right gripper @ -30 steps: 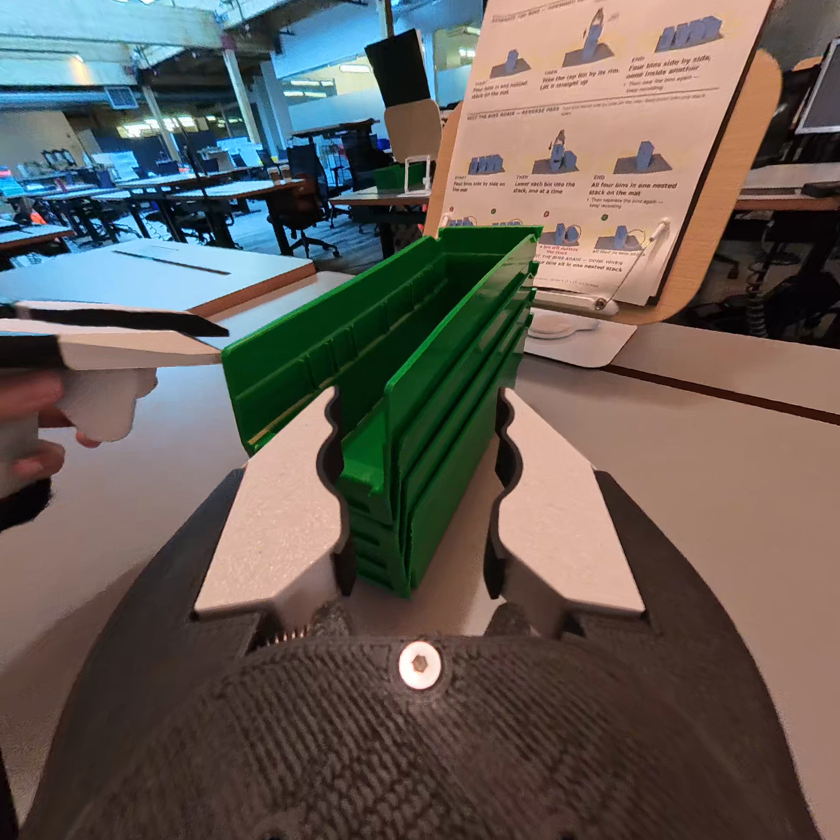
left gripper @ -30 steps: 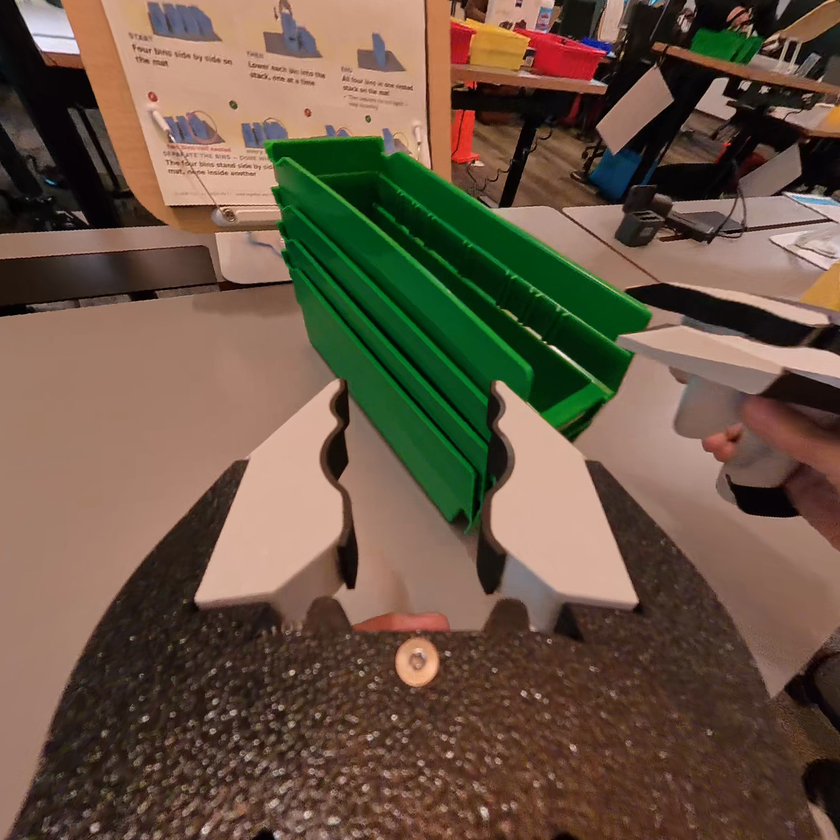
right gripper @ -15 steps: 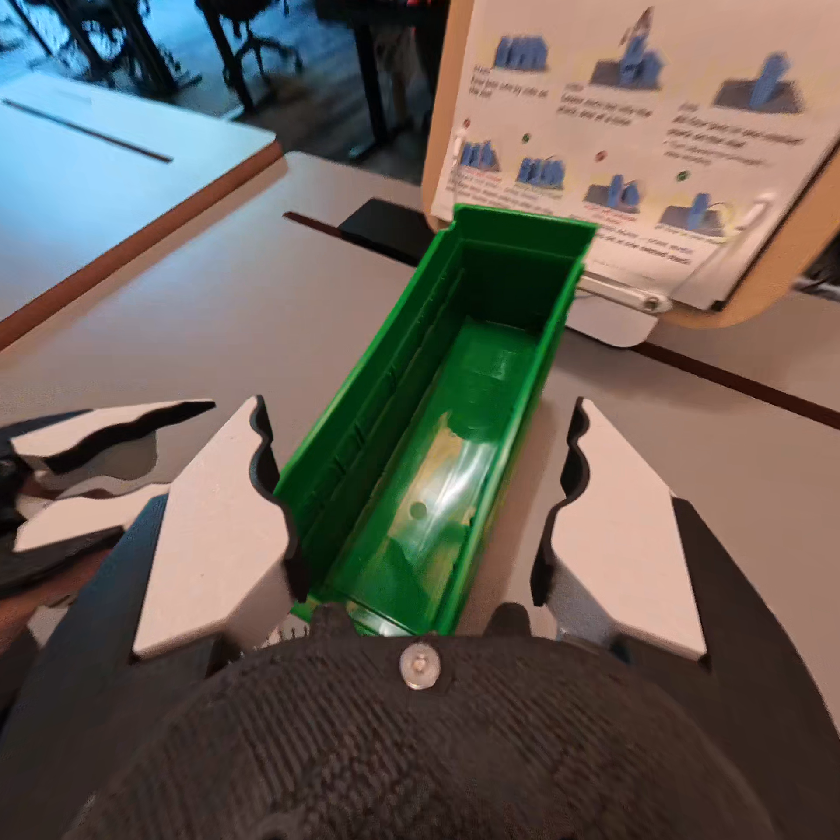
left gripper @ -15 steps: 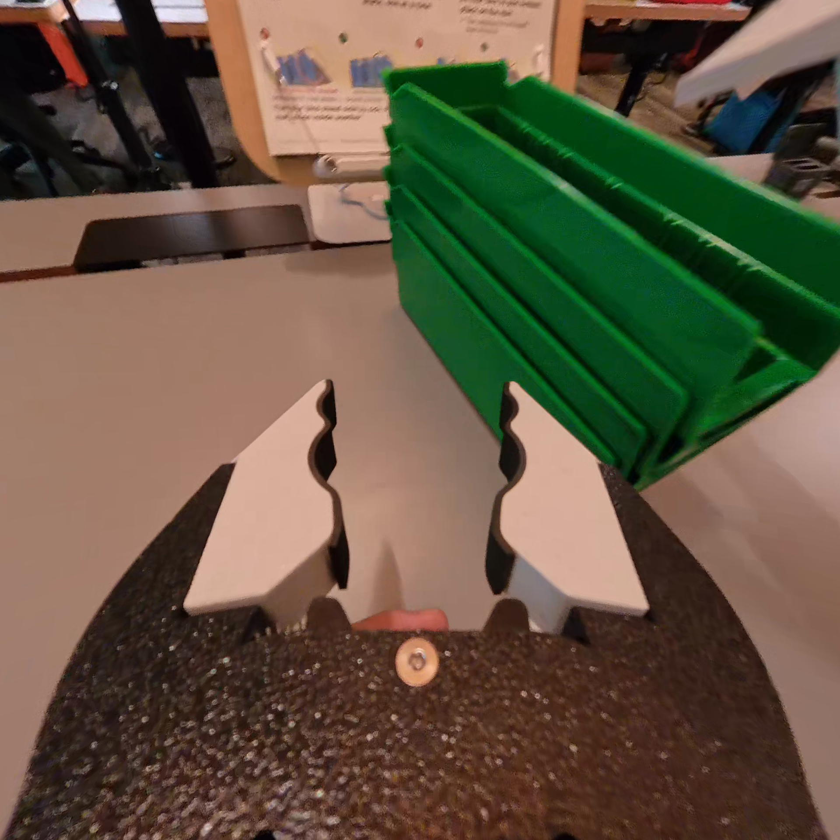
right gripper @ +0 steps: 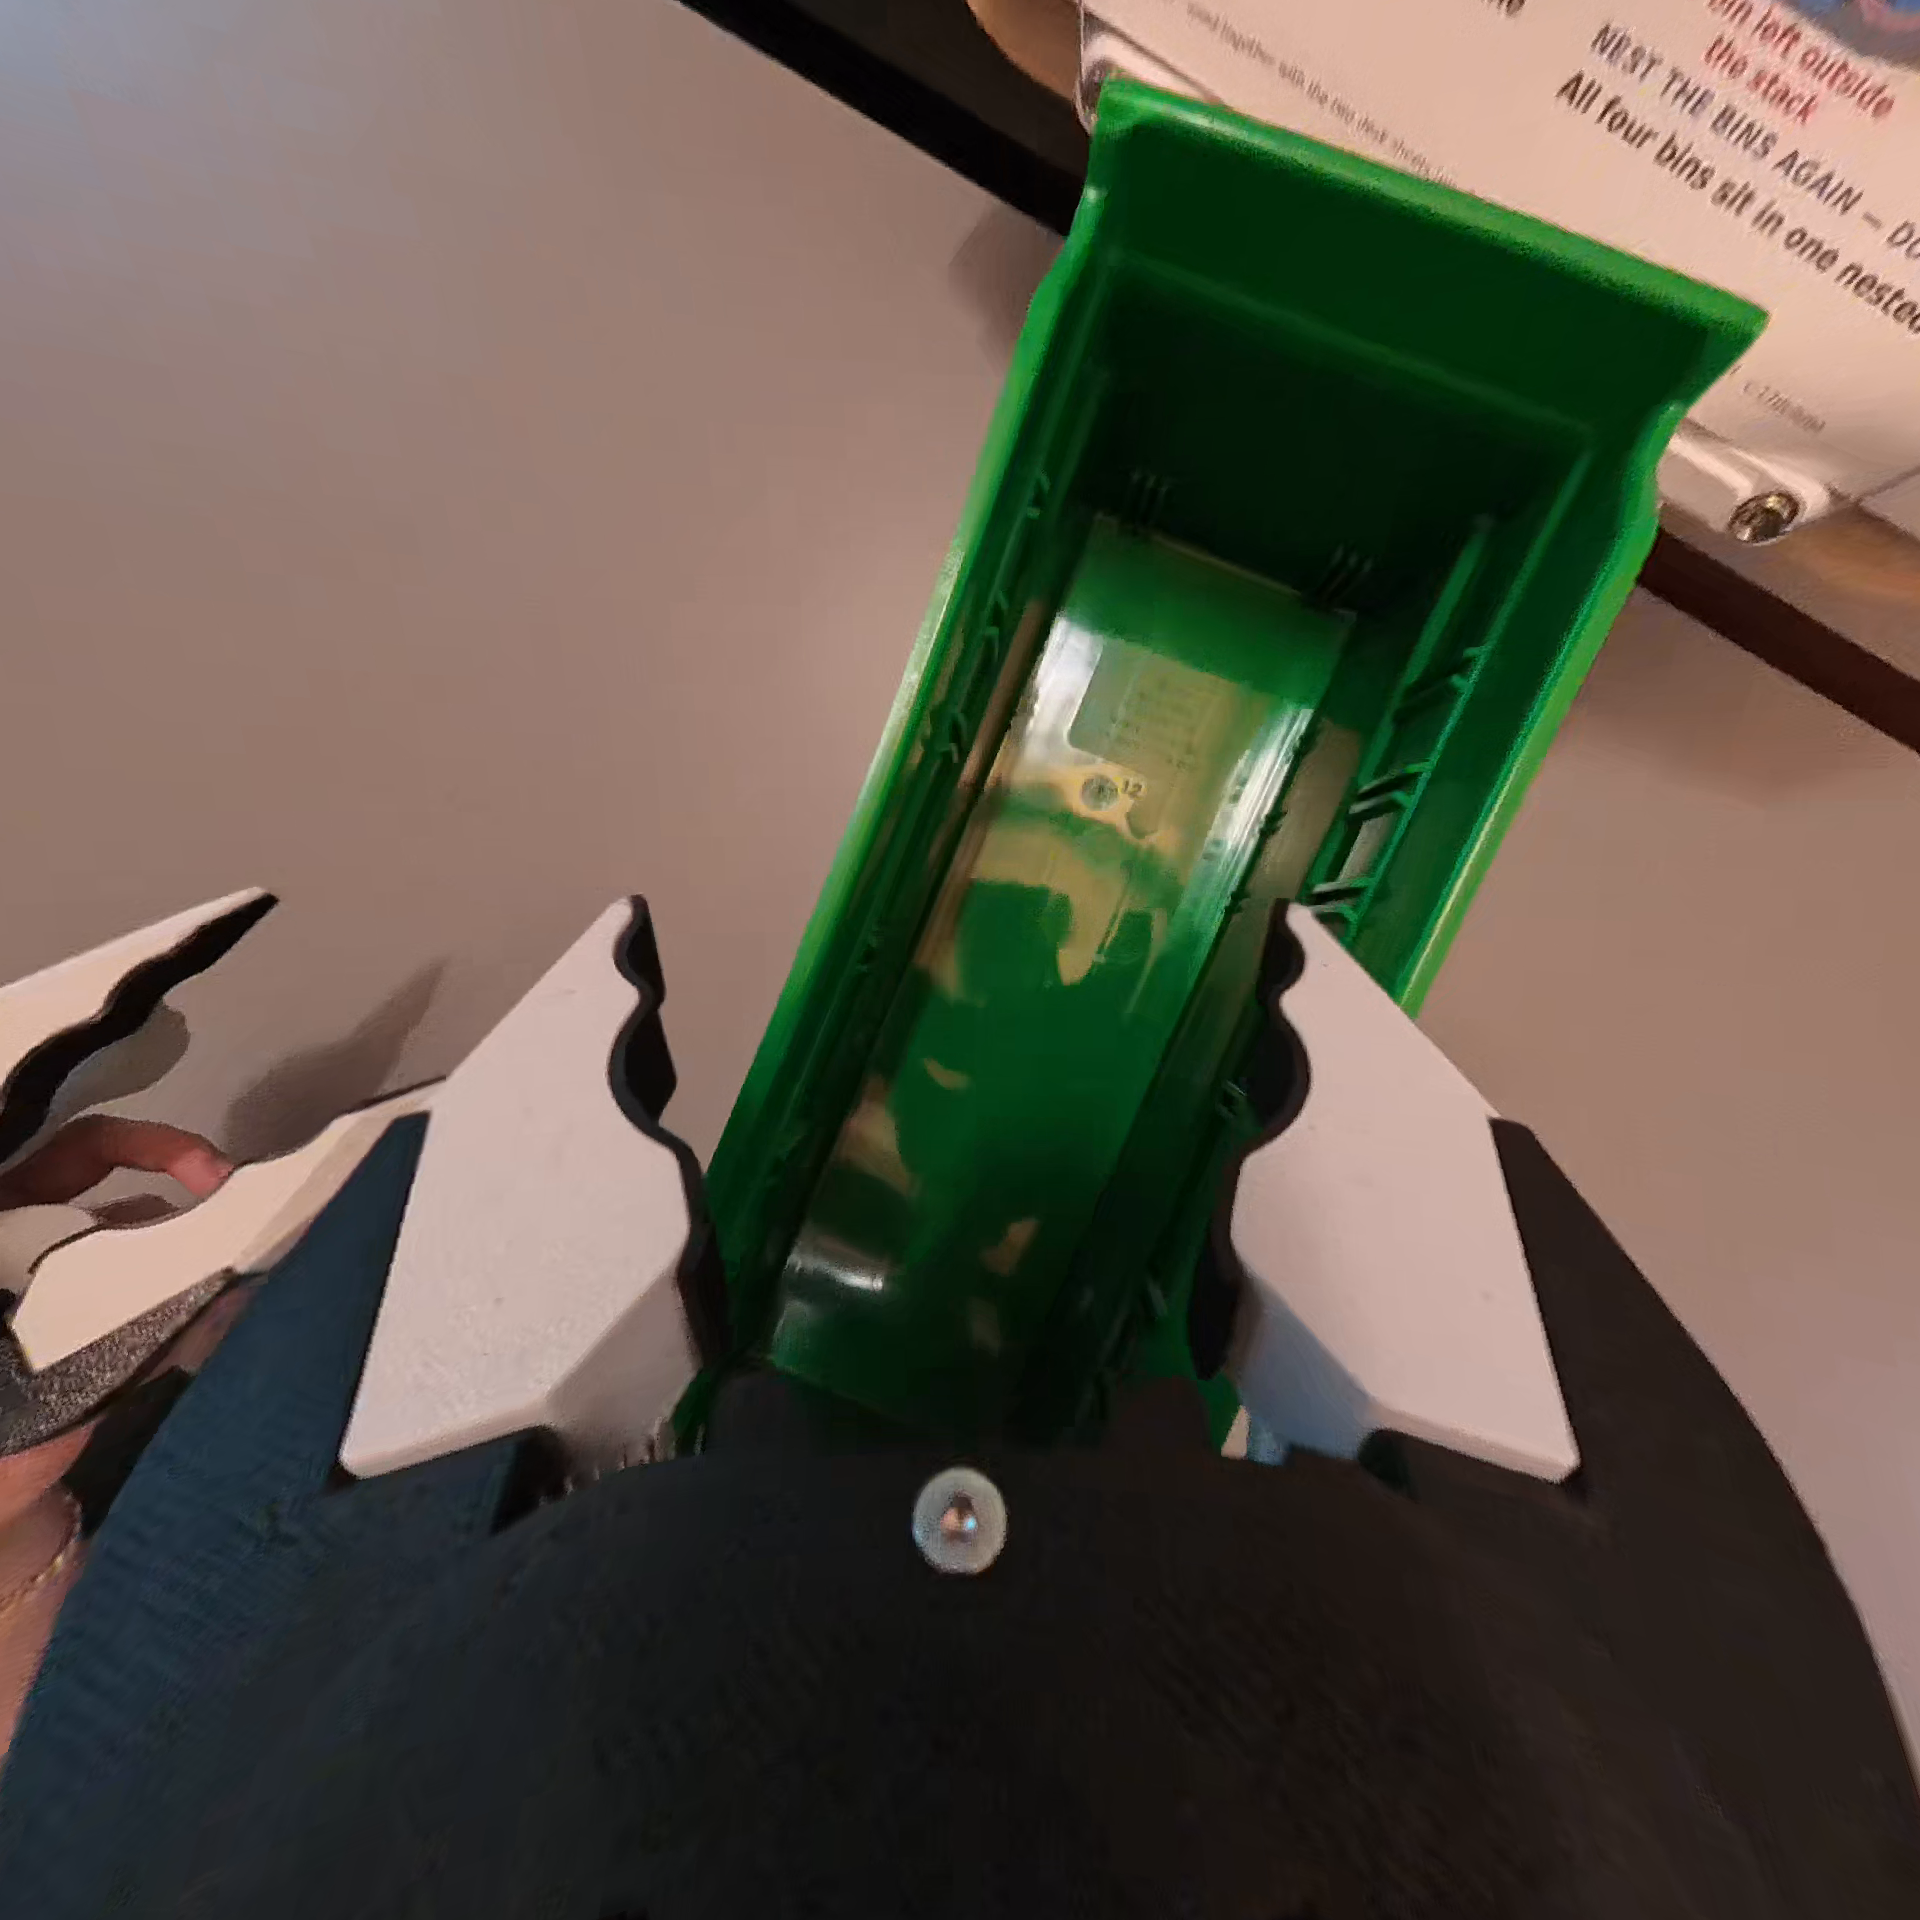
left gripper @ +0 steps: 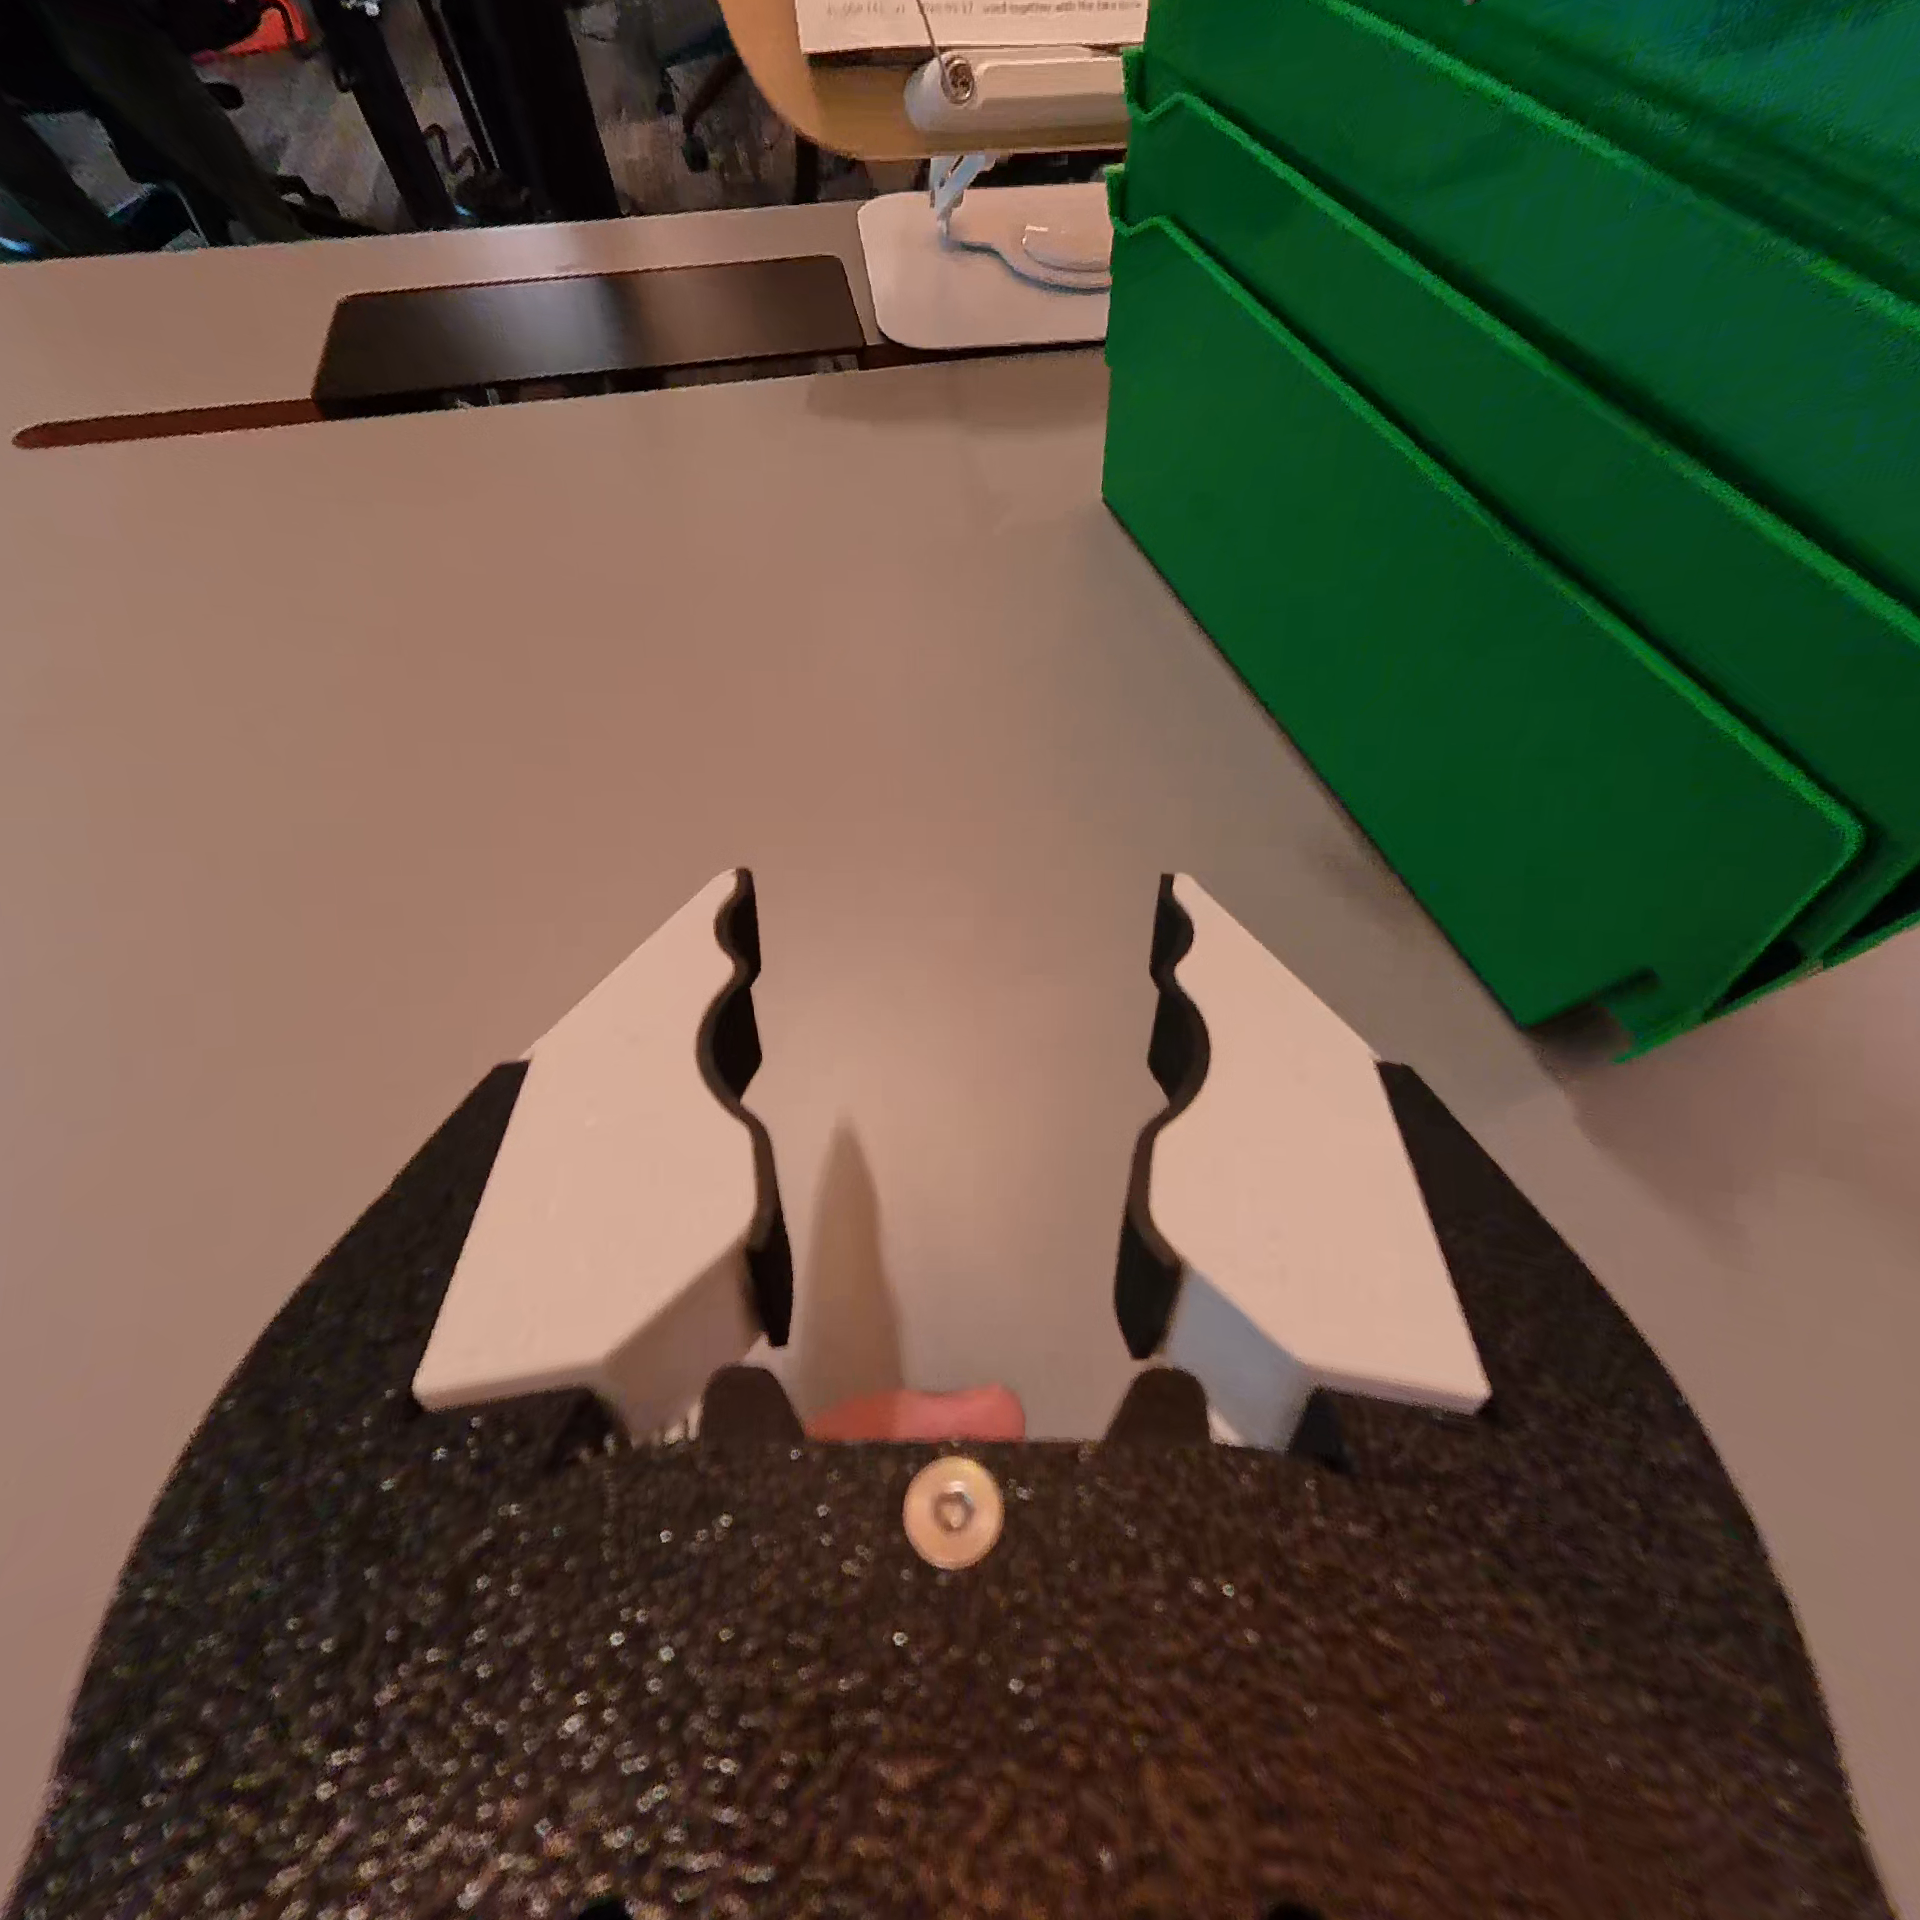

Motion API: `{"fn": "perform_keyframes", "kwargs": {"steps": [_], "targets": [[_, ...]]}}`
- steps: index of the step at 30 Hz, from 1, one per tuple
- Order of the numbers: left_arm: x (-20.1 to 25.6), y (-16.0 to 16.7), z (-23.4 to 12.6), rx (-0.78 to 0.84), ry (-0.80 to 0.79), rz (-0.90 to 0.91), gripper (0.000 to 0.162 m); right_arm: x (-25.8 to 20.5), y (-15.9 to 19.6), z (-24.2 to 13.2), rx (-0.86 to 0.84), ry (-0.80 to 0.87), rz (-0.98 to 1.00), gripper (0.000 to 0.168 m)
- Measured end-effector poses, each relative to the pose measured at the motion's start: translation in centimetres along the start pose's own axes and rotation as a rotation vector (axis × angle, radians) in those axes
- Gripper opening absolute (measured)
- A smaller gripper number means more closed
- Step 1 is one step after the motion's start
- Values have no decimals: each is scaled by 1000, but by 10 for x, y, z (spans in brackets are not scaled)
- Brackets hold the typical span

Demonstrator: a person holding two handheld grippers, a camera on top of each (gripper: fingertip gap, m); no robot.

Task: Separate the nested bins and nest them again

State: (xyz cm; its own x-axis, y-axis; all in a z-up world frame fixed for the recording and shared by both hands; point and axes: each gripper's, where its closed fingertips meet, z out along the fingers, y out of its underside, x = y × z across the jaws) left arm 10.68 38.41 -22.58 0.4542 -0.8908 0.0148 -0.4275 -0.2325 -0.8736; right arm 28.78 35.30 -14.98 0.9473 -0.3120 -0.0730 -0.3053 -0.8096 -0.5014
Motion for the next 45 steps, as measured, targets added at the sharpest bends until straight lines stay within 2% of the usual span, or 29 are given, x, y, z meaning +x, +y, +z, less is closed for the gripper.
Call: {"fn": "perform_keyframes", "kwargs": {"steps": [1,3,4,9,13,18,19,23,24,26,28,31,35,37,39,45], "targets": [[-2,2,-1,-1,0,-3,74,-1,2,1,-29,-3,-11,111],[-6,7,-4,-2,5,-10,75,9,7,1,-78,51,-57,90],[-8,10,-5,-5,8,-12,75,13,7,2,-91,77,-54,100],[-11,23,-10,-18,18,-16,75,7,13,0,-183,33,-32,102],[-12,30,-13,-23,17,-8,75,11,8,-3,-182,31,15,99],[-15,33,-10,-29,19,-4,75,-5,11,-4,-230,-104,92,83],[-15,33,-9,-32,19,4,75,-5,12,-4,-242,-104,89,78],[-18,20,-4,-18,2,56,75,-23,9,-7,-252,-228,119,27],[-18,15,-3,-9,1,60,75,-26,7,-7,-245,-250,128,22],[-18,2,0,14,3,63,75,-24,10,-4,-260,-236,108,25],[-19,-8,2,31,2,69,75,-15,15,-4,-297,-172,93,48],[-23,-22,5,52,3,51,75,-2,6,-16,-280,-67,54,92],[-21,-35,7,82,33,39,75,16,-11,-26,-215,54,11,120],[-22,-33,7,75,27,67,75,19,0,-19,-264,58,-21,113],[-21,-32,6,68,42,75,75,24,7,-13,-288,72,-63,114],[-37,-40,-5,100,32,50,75,22,16,-10,-329,44,43,115]]}}
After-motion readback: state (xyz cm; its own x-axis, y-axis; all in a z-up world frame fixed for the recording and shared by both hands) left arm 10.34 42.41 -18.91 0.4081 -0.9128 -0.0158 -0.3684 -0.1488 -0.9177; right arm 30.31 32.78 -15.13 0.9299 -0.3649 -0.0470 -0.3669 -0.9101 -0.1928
